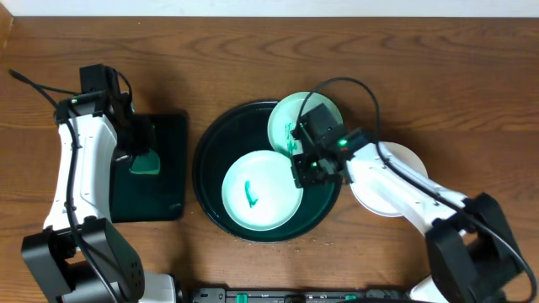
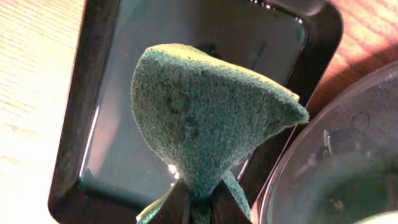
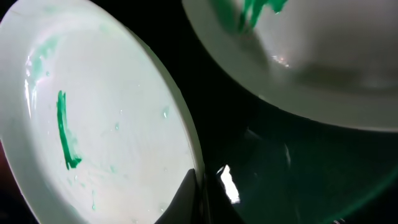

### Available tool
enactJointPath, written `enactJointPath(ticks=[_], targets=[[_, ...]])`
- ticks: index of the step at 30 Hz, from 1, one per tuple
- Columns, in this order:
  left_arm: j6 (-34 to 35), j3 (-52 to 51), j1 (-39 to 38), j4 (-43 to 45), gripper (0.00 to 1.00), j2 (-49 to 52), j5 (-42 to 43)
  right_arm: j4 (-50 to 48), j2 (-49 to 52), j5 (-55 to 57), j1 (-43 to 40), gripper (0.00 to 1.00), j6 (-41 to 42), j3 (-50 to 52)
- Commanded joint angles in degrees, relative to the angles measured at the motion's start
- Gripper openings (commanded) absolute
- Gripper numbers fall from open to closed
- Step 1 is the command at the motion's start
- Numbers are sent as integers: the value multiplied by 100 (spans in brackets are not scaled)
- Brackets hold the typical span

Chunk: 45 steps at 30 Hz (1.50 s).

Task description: Clean dirty plates on tray and stack at the side

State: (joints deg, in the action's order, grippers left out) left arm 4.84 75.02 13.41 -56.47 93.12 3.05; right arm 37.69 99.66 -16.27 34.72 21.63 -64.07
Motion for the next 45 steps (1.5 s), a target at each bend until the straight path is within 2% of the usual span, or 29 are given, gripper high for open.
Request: enactJointPath(ticks=[1,21,25,32,36,45], targets=[[-68,42,31,-33,7,-22,13,-24,326,-11,70,1,208,-162],[-68,42,28,13,7,-22,20,31,546,-66,74,1,192,-278],[-26,42,-63,-146,7,-22,339,7,546,-66,74,1,197,-278],[35,42,-494,-369,7,-22,389,-131,546,-66,74,1,262,-280],[50,28,-680,-369,8,-22,863,-286,549,-68,98,1,363,-280],[769,17,-1067,-481,7,-22,916,-433,621,-7,203,1,713,-280]])
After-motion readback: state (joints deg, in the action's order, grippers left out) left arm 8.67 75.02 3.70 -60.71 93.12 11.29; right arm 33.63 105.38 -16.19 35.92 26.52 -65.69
